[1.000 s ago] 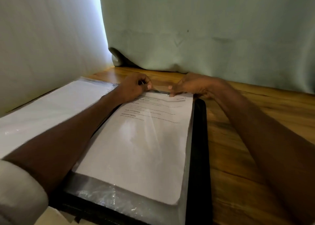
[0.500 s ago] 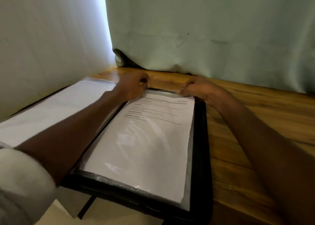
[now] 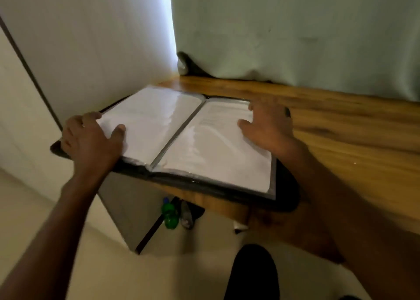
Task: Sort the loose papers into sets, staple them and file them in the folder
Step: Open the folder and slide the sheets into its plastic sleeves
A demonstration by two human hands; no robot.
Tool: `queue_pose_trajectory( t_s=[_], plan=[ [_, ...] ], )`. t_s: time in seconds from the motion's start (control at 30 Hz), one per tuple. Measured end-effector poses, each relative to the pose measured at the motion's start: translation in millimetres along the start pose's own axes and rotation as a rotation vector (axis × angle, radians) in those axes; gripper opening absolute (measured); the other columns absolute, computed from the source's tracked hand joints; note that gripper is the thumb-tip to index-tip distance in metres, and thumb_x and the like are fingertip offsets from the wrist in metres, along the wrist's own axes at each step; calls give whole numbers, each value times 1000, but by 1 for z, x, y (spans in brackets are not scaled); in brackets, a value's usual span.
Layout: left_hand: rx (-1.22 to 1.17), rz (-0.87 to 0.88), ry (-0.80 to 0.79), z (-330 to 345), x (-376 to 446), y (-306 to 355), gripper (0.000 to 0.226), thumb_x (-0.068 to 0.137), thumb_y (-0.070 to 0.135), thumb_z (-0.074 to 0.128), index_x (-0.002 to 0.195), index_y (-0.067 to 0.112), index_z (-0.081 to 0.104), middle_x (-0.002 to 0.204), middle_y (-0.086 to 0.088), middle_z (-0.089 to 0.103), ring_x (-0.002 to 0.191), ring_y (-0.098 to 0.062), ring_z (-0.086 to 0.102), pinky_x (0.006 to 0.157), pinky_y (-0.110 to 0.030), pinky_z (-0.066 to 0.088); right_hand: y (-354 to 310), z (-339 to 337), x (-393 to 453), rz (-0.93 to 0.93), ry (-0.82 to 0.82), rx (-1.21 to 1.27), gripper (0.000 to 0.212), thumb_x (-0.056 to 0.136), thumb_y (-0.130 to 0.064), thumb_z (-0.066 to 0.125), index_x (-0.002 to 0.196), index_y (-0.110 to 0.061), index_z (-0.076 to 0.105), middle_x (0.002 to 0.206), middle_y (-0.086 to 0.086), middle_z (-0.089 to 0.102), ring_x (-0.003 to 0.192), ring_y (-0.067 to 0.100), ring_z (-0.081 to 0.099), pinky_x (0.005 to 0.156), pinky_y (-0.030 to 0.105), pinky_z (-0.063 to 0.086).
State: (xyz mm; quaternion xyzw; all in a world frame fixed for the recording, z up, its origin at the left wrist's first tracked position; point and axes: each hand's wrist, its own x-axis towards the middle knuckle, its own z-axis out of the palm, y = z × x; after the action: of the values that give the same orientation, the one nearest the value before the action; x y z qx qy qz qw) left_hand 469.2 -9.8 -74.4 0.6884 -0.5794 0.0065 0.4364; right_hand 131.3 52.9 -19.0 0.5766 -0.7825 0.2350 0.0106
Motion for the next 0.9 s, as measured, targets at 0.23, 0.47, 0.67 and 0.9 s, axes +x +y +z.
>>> queue_pose_trajectory(
  t_s=[0.23, 0.47, 0.67, 0.9],
  plan=[
    [-661, -641, 199, -19, -32, -8, 74, 87, 33, 76, 144, 6, 37, 154, -14, 34, 128, -30, 52, 104, -43, 51, -92, 30, -37, -438, -312, 184, 52, 95, -63, 56, 134, -29, 58, 143, 1, 55, 128, 24, 52, 107, 50, 42],
    [-991, -469, 54, -46, -29, 14, 62, 90, 13, 74, 140, 7, 38, 129, -9, 56, 114, -22, 63, 98, -47, 58, -97, 44, -56, -414, -271, 275, 50, 99, -59, 54, 137, -27, 57, 148, -1, 53, 134, 23, 49, 112, 49, 35],
    [-1019, 182, -65, -70, -46, 74, 47, 94, 19, 70, 132, 17, 43, 128, -1, 60, 115, -10, 65, 94, -33, 59, -68, -3, -38, 23, -204, 1204, 33, 103, -51, 52, 111, -24, 70, 109, -2, 73, 99, 7, 68, 84, 33, 52],
    [-754, 770, -335, -49, -101, 150, 32, 89, 8, 75, 116, 4, 58, 114, -5, 61, 104, -11, 61, 83, -21, 49, 8, -64, -20, 316, -53, 1818, 49, 103, -56, 46, 105, -10, 62, 98, 13, 74, 84, 27, 74, 81, 39, 58]
  ],
)
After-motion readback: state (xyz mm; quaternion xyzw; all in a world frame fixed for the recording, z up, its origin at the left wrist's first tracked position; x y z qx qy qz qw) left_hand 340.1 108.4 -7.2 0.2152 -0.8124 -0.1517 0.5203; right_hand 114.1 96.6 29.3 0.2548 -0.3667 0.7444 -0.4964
